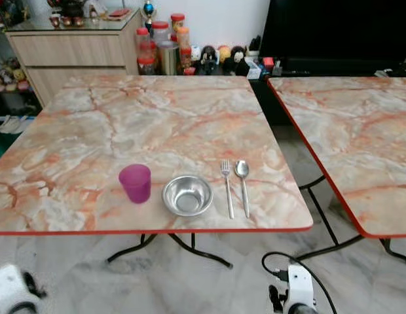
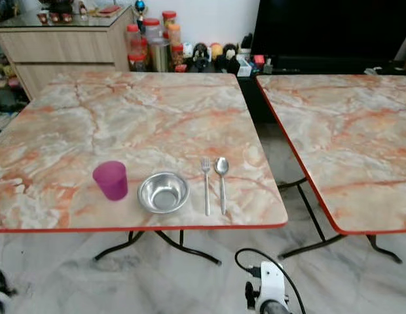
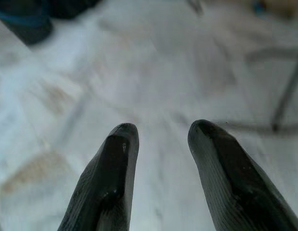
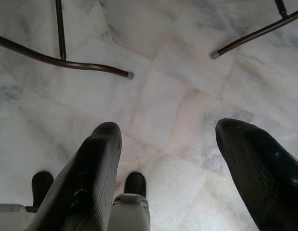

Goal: Setting the table

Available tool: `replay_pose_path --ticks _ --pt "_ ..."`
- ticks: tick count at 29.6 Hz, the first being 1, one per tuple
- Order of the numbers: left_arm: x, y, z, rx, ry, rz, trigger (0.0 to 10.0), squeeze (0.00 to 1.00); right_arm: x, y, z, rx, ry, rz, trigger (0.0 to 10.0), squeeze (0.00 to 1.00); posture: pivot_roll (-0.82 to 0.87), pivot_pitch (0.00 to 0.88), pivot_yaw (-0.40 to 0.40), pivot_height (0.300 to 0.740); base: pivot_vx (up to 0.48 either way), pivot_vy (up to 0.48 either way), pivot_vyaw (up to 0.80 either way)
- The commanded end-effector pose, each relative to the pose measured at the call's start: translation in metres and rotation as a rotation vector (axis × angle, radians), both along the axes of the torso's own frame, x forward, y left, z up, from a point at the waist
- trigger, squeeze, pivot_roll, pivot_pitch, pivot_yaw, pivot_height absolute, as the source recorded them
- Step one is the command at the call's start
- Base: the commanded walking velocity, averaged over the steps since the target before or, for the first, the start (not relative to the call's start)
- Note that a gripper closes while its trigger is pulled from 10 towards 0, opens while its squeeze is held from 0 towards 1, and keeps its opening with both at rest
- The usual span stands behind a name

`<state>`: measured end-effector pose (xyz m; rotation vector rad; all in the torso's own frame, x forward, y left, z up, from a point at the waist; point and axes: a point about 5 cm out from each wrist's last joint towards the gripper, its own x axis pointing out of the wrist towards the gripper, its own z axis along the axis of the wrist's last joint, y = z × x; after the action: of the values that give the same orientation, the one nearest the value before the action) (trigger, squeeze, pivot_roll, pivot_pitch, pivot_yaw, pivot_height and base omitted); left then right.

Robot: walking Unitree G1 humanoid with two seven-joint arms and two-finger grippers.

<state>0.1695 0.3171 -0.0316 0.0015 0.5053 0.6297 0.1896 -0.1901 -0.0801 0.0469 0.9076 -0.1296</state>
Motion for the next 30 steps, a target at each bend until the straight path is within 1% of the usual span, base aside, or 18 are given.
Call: replay_pose_path --ticks 1,5,7,12,16,18,21,30 --pt "0.000 -0.019 -0.014 -0.076 0.085 -0.109 10.0 0.00 -0.001 -0.002 -0.001 -0.010 0.009 -0.002 10.0 0.00 0.08 0.000 -0.026 0.714 0.000 0.000 0.00" --pt "-0.003 -0.049 -0.033 -0.162 0.208 -0.252 10.0 0.00 -0.001 -0.001 0.000 -0.003 0.005 -0.004 10.0 0.00 0.08 0.000 -0.022 0.714 0.000 0.000 0.00" --pt "-0.004 -0.057 -0.037 -0.165 0.235 -0.282 10.0 0.00 0.000 0.000 0.000 -0.002 0.004 -0.003 10.0 0.00 0.08 0.000 -0.022 0.714 0.000 0.000 0.00" --pt "-0.003 -0.061 -0.038 -0.176 0.241 -0.285 10.0 0.00 0.000 0.000 0.000 -0.003 0.005 0.000 10.0 0.00 0.07 0.000 -0.016 0.714 0.000 0.000 0.00" --pt "0.002 -0.063 -0.038 -0.183 0.240 -0.301 10.0 0.00 -0.001 -0.001 0.000 -0.034 0.009 0.033 10.0 0.00 0.07 0.000 -0.018 0.714 0.000 -0.252 0.13" --pt "0.002 -0.063 -0.038 -0.184 0.239 -0.302 10.0 0.00 -0.001 -0.002 0.000 -0.034 0.008 0.029 10.0 0.00 0.07 0.000 -0.017 0.714 0.000 -0.255 0.51" --pt "0.002 -0.064 -0.038 -0.180 0.240 -0.306 10.0 0.00 -0.002 -0.002 -0.001 -0.027 0.009 0.012 10.0 0.00 0.07 0.000 -0.017 0.714 0.000 -0.261 0.00" --pt "0.001 -0.066 -0.039 -0.183 0.237 -0.311 10.0 0.00 0.000 0.001 0.000 -0.027 0.007 0.036 10.0 0.00 0.07 0.000 -0.020 0.714 0.000 -0.280 0.00"
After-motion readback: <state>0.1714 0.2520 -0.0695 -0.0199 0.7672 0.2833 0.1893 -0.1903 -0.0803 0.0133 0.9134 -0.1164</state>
